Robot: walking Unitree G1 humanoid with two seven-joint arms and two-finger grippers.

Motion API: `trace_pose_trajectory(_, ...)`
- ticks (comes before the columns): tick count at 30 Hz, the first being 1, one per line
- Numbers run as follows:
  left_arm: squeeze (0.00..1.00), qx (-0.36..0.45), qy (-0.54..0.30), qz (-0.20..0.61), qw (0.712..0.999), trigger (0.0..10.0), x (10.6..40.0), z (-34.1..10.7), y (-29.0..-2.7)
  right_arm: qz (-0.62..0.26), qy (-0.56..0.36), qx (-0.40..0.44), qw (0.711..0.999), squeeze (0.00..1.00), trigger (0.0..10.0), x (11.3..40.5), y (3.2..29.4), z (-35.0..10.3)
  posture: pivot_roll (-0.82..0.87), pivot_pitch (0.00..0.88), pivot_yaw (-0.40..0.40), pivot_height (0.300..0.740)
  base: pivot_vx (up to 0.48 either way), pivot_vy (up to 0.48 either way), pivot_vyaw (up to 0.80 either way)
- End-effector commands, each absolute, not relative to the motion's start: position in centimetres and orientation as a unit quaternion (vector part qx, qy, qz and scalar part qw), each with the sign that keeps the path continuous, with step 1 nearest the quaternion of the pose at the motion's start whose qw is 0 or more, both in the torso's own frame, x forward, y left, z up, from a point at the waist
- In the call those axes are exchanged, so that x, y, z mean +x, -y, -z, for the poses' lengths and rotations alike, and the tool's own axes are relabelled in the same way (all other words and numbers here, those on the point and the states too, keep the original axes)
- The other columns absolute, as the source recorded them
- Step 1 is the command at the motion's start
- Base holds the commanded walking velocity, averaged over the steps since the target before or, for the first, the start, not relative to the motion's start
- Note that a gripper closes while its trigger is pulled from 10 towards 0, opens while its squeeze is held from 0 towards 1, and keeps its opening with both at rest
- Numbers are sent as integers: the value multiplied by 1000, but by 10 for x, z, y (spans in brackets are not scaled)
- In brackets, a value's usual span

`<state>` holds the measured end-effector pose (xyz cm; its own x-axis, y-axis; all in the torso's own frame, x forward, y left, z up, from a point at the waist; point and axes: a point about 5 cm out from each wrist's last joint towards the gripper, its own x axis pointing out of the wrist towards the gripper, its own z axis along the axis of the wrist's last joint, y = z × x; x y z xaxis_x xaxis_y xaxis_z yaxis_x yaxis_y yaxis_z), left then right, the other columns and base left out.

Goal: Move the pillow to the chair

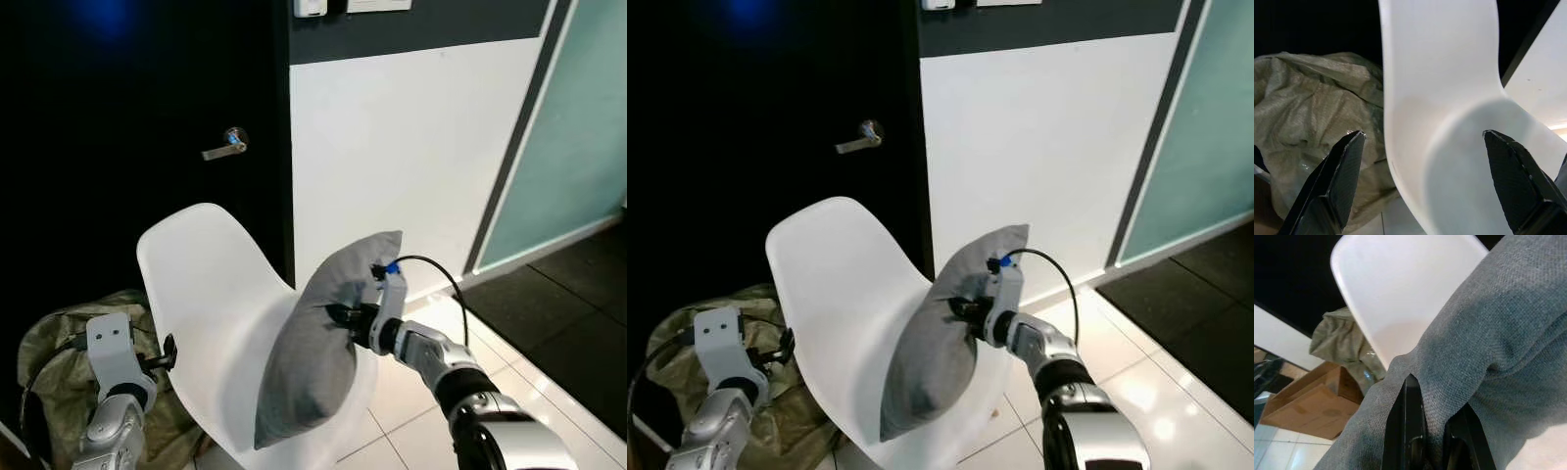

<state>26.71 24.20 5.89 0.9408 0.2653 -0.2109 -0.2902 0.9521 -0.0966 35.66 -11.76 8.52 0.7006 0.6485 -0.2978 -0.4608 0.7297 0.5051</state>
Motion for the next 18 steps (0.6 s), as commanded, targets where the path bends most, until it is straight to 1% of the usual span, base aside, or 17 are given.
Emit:
trace_pose_trajectory(1,0,-51,-98,-146,983,10000,265,-62,-249,-337,-195,220,894,0,10000,367,106,-107,-87,13,-36,700,0,0,0)
trace_pose_trajectory(5,0,-64,-69,-119,988,10000,265,-79,-245,-316,-179,263,894,0,10000,374,99,-117,-34,41,-51,680,0,0,0)
trace_pose_trajectory(8,0,-62,-64,-115,989,10000,264,-82,-246,-315,-176,267,893,0,10000,375,98,-119,-30,47,-50,675,0,0,0)
trace_pose_trajectory(14,0,-54,-57,-118,990,10000,257,-89,-252,-316,-157,276,894,0,10000,380,88,-131,-10,73,-52,650,0,0,0)
trace_pose_trajectory(18,0,-48,-53,-116,991,10000,259,-93,-250,-314,-152,277,895,0,10000,381,87,-133,3,87,-56,635,0,0,0)
